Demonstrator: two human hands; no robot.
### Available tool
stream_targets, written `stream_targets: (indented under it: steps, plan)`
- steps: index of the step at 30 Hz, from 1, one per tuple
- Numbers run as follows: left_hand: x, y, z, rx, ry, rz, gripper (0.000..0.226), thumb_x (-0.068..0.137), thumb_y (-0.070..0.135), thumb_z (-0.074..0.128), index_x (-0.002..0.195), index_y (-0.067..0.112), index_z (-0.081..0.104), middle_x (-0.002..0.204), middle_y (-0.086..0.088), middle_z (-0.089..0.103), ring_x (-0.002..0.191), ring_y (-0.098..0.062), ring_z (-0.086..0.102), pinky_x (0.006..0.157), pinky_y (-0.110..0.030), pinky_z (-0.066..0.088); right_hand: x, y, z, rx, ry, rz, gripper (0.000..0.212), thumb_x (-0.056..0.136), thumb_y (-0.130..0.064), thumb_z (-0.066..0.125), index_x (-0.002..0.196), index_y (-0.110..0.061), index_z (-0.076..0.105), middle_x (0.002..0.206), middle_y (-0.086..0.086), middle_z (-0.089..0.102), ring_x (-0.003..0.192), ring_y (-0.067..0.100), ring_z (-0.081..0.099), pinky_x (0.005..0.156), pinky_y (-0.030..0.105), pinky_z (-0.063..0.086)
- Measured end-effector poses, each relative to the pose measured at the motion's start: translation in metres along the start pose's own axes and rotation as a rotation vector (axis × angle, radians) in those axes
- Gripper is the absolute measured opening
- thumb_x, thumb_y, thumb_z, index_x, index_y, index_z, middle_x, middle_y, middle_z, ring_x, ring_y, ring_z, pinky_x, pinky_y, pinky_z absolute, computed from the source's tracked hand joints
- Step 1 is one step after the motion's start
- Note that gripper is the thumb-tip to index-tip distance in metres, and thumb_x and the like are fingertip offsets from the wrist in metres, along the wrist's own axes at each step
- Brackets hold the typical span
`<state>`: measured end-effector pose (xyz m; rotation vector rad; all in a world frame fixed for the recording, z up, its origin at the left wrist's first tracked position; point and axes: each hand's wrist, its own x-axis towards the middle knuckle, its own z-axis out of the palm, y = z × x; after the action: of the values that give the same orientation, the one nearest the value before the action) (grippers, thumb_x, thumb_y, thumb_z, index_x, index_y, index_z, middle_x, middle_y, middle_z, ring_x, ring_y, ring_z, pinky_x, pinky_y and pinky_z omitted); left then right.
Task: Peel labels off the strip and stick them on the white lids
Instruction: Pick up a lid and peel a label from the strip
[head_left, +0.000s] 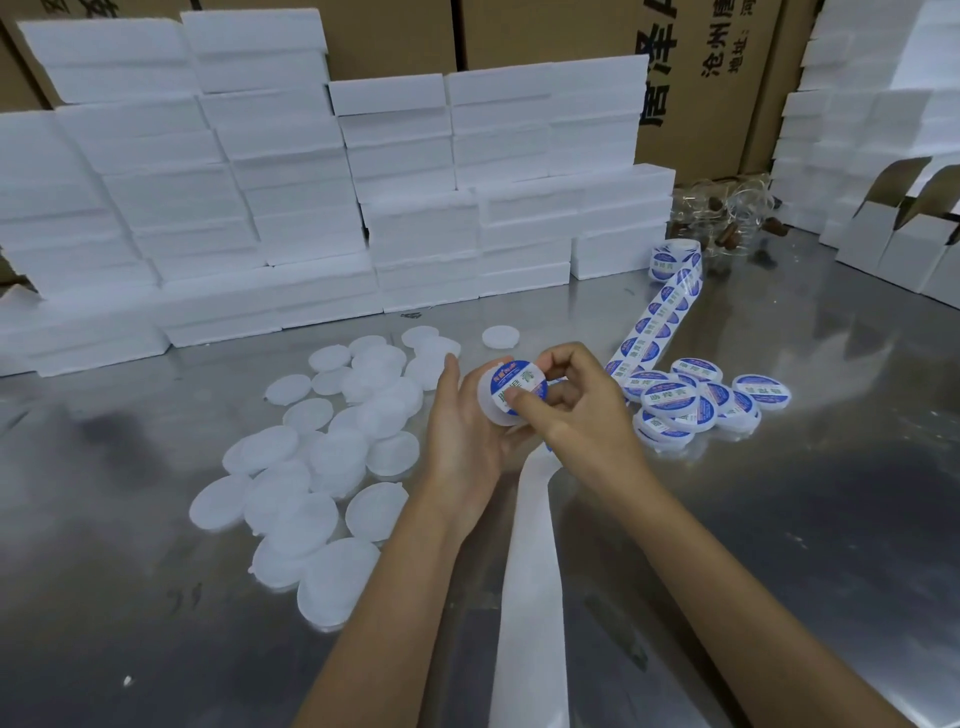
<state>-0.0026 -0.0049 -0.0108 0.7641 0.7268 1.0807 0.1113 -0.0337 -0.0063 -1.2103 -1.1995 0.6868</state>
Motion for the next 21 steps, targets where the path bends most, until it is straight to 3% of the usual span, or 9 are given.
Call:
stream_targets:
  steps: [4, 7, 10, 14, 16, 18, 21]
  plan:
    - [-0.002, 0.002, 0.003, 0.006, 0.016, -0.003, 0.065, 0.103, 0.056, 0.028, 0.135, 0.007, 0.056, 0.129, -0.023, 0.064, 0.112, -0.031, 0.066, 0.088, -0.036, 0.057, 0.000, 0.006, 0.006, -0.065, 0.034, 0.004, 0.030, 0.079, -0.009, 0.077, 0.088, -0.024, 0.053, 0.088, 0.002, 0.067, 0.067, 0.015, 0.061, 0.062, 0.021, 0.051]
    - [-0.003, 0.001, 0.005, 0.024, 0.024, 0.005, 0.062, 0.104, 0.054, 0.030, 0.131, 0.007, 0.058, 0.121, -0.020, 0.067, 0.104, -0.027, 0.068, 0.082, -0.032, 0.057, 0.000, 0.006, 0.006, -0.117, 0.055, -0.007, 0.028, 0.079, -0.010, 0.077, 0.089, -0.022, 0.054, 0.085, -0.001, 0.066, 0.069, 0.021, 0.062, 0.064, 0.028, 0.053]
    - [-0.006, 0.001, 0.008, 0.070, 0.044, 0.009, 0.061, 0.104, 0.052, 0.031, 0.134, 0.006, 0.057, 0.127, -0.022, 0.065, 0.106, -0.027, 0.066, 0.089, -0.033, 0.055, -0.002, 0.005, 0.007, -0.136, 0.073, -0.016, 0.027, 0.078, -0.010, 0.077, 0.090, -0.019, 0.054, 0.081, 0.000, 0.065, 0.071, 0.025, 0.062, 0.064, 0.030, 0.052]
    - [-0.010, 0.002, 0.014, 0.112, 0.057, 0.008, 0.056, 0.104, 0.049, 0.033, 0.133, 0.007, 0.058, 0.127, -0.023, 0.066, 0.109, -0.029, 0.065, 0.097, -0.038, 0.051, -0.004, 0.007, 0.006, -0.160, 0.088, -0.029, 0.028, 0.078, -0.016, 0.079, 0.092, -0.019, 0.055, 0.084, -0.007, 0.064, 0.067, 0.012, 0.060, 0.056, 0.012, 0.046]
    - [-0.012, 0.002, 0.016, 0.125, 0.066, 0.015, 0.053, 0.105, 0.047, 0.034, 0.131, 0.008, 0.059, 0.128, -0.024, 0.065, 0.111, -0.032, 0.064, 0.102, -0.041, 0.049, -0.005, 0.009, 0.006, -0.186, 0.101, -0.015, 0.030, 0.077, -0.021, 0.080, 0.093, -0.024, 0.055, 0.087, -0.010, 0.062, 0.069, 0.004, 0.059, 0.058, 0.009, 0.044]
    - [-0.013, 0.002, 0.016, 0.106, 0.064, 0.020, 0.052, 0.105, 0.046, 0.034, 0.132, 0.008, 0.058, 0.129, -0.026, 0.064, 0.113, -0.035, 0.065, 0.103, -0.042, 0.049, -0.006, 0.011, 0.005, -0.205, 0.136, -0.010, 0.043, 0.074, -0.028, 0.083, 0.103, -0.030, 0.051, 0.092, -0.011, 0.058, 0.075, -0.001, 0.058, 0.065, 0.012, 0.043]
    - [-0.014, 0.005, 0.014, 0.021, 0.062, 0.018, 0.054, 0.104, 0.048, 0.034, 0.134, 0.008, 0.056, 0.129, -0.027, 0.063, 0.120, -0.040, 0.063, 0.099, -0.041, 0.051, -0.006, 0.016, -0.002, -0.271, 0.200, -0.021, 0.066, 0.065, -0.048, 0.085, 0.111, -0.034, 0.041, 0.101, -0.008, 0.051, 0.088, 0.006, 0.055, 0.071, 0.021, 0.044]
